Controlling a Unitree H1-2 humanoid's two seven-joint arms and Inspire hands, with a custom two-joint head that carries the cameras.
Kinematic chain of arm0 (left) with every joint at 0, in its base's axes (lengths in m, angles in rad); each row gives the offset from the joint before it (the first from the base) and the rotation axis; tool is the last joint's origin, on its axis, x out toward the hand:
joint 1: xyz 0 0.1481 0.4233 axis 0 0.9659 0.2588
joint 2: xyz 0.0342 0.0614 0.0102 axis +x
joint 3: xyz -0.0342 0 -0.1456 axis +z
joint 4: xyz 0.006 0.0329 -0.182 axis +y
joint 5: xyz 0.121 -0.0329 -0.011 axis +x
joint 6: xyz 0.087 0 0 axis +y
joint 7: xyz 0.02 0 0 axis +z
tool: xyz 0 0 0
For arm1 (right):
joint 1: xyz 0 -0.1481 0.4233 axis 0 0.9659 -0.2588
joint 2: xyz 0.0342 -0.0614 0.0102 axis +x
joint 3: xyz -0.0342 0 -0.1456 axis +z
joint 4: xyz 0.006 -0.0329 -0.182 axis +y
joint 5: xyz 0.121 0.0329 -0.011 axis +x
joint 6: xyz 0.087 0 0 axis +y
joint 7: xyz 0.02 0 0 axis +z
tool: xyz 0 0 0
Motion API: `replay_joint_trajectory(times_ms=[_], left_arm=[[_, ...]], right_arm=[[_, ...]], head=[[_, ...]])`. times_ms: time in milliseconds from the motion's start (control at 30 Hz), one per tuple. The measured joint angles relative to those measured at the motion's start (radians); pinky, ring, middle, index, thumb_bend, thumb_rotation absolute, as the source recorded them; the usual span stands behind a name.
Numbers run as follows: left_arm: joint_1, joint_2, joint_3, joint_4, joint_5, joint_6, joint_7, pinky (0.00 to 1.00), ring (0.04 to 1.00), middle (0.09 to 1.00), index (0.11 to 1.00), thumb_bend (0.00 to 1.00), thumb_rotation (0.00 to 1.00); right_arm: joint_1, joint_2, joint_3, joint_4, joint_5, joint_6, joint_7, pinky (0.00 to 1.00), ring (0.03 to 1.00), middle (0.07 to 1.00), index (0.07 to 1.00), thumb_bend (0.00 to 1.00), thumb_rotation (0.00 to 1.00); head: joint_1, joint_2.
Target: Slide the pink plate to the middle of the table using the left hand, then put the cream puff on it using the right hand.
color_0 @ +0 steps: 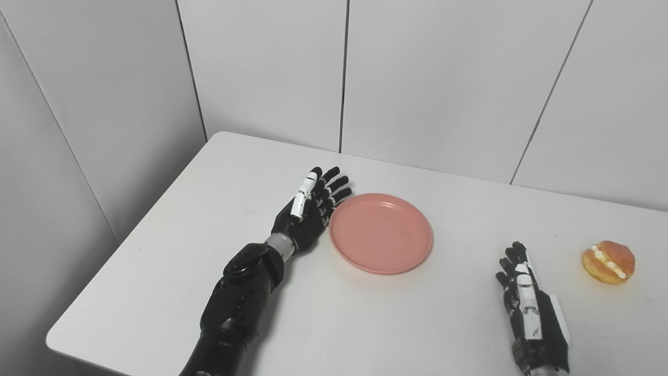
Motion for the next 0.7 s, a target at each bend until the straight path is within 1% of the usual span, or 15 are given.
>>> replay_joint_trajectory(times_ms=[100, 400, 533, 700], left_arm=[[0.021, -0.023, -0.008, -0.043, -0.001, 0.030, 0.000, 0.82, 0.840, 0.852, 0.845, 0.38, 1.00], [0.079, -0.071, -0.054, -0.150, 0.001, 0.084, 0.010, 0.84, 0.852, 0.868, 0.861, 0.38, 1.00], [0.104, -0.086, -0.066, -0.188, 0.000, 0.098, 0.009, 0.86, 0.872, 0.887, 0.878, 0.39, 1.00], [0.133, -0.105, -0.080, -0.219, -0.010, 0.099, 0.002, 0.89, 0.900, 0.907, 0.896, 0.38, 1.00]], right_arm=[[0.000, 0.001, 0.000, -0.001, 0.000, 0.000, -0.005, 1.00, 1.000, 1.000, 1.000, 0.22, 1.00], [0.002, 0.011, 0.000, -0.004, -0.004, 0.000, -0.024, 1.00, 1.000, 1.000, 1.000, 0.23, 1.00], [0.003, 0.013, 0.000, -0.009, -0.005, 0.001, -0.031, 1.00, 1.000, 1.000, 1.000, 0.25, 1.00], [0.005, 0.014, 0.000, -0.013, -0.004, 0.001, -0.041, 1.00, 1.000, 1.000, 1.000, 0.26, 1.00]], head=[[-0.017, 0.014], [-0.048, 0.032], [-0.060, 0.038], [-0.081, 0.046]])
